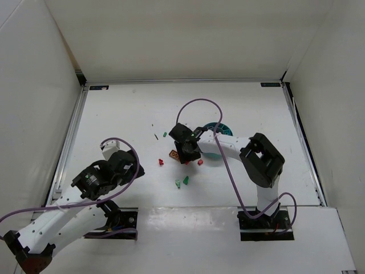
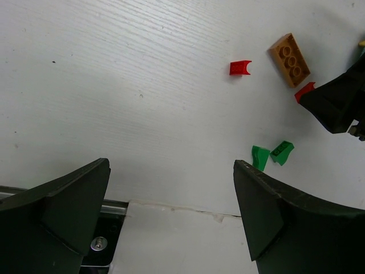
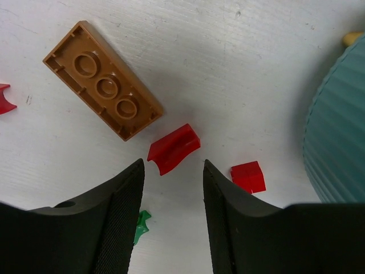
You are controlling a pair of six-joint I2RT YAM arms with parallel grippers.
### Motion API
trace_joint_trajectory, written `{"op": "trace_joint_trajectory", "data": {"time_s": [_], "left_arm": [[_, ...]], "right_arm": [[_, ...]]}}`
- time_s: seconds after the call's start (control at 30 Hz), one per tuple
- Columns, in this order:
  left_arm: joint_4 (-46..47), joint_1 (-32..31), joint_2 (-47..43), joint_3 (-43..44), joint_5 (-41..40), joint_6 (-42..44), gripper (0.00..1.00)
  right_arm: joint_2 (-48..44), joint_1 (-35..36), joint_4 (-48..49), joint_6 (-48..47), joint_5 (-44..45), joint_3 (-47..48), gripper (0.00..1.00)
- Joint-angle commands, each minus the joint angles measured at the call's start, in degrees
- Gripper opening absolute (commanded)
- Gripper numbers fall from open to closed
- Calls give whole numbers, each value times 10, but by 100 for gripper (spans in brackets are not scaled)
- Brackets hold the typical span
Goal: Sort the legos into containers by color
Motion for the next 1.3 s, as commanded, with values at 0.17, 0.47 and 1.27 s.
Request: {"op": "trace_joint_trajectory", "data": {"time_s": [0.17,0.47,1.27], "left_arm": [[1,2,9,13,-9,7,100],[1,2,5,12,-6,17,100],[68,2,114,54,-2,63,100]], "right_arm": [[22,-8,27,15,-11,8,47],[30,-14,48,23,-24,2,47],[-174,-46,-41,-24,24,18,10]]}}
